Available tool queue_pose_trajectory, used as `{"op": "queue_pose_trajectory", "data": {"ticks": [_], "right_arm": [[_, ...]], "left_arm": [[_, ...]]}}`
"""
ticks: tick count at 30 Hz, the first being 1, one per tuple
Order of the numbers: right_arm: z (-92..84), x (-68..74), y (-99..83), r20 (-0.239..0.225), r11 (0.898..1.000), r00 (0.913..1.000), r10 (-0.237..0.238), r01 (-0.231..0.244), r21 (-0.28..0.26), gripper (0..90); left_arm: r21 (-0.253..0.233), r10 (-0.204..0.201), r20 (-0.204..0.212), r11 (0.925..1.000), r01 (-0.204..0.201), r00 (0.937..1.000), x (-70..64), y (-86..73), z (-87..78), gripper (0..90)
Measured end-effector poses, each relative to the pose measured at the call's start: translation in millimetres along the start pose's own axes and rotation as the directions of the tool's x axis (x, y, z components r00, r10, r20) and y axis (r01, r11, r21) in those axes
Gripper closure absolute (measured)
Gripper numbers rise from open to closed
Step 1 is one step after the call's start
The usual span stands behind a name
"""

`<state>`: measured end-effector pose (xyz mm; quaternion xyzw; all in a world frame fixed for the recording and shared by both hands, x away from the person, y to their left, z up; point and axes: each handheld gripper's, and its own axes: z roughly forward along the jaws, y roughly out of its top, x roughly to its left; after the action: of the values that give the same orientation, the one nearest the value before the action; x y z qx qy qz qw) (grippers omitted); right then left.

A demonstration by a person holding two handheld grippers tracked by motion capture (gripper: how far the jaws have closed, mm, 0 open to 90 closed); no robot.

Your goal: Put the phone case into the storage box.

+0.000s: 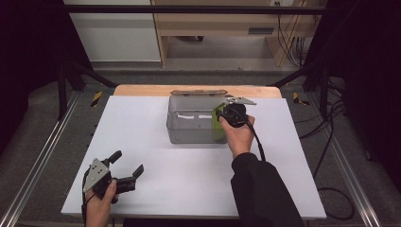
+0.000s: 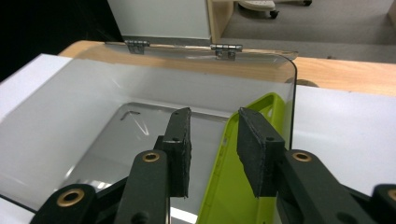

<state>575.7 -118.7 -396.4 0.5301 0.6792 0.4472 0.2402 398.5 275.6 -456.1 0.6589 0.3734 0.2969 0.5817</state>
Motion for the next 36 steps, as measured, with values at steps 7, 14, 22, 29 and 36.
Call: {"op": "queue_pose_trajectory", "data": {"ticks": [7,14,22,29,36], "right_arm": [[-3.4,-0.5,2.1,-0.008,1.000,0.9999,0.009,-0.009,-0.021,64.3],[-7.0,0.8,5.2,-0.016,0.999,0.9998,0.012,-0.012,-0.033,64.1],[-12.6,0.2,6.9,-0.019,0.999,0.9998,0.010,-0.011,-0.045,64.0],[-7.9,9.0,5.4,-0.050,0.996,0.9987,-0.008,0.003,-0.093,60.1],[-3.9,11.9,13.2,-0.059,0.992,0.9982,0.013,-0.020,-0.127,51.8]], "left_arm": [[0.005,0.004,-0.001,1.0000,-0.004,1.0000,0.4,-0.3,-0.4,1.9],[0.004,-0.010,-0.010,0.9999,0.010,0.9999,4.0,-1.5,-0.1,1.9],[-0.008,-0.043,-0.024,0.9990,0.043,0.9988,9.6,-1.9,-1.8,1.9],[-0.004,-0.059,-0.036,0.9983,0.058,0.9976,12.9,-4.0,-2.5,1.9],[0.000,-0.069,-0.037,0.9976,0.069,0.9969,14.1,-6.0,-0.8,1.9]]}}
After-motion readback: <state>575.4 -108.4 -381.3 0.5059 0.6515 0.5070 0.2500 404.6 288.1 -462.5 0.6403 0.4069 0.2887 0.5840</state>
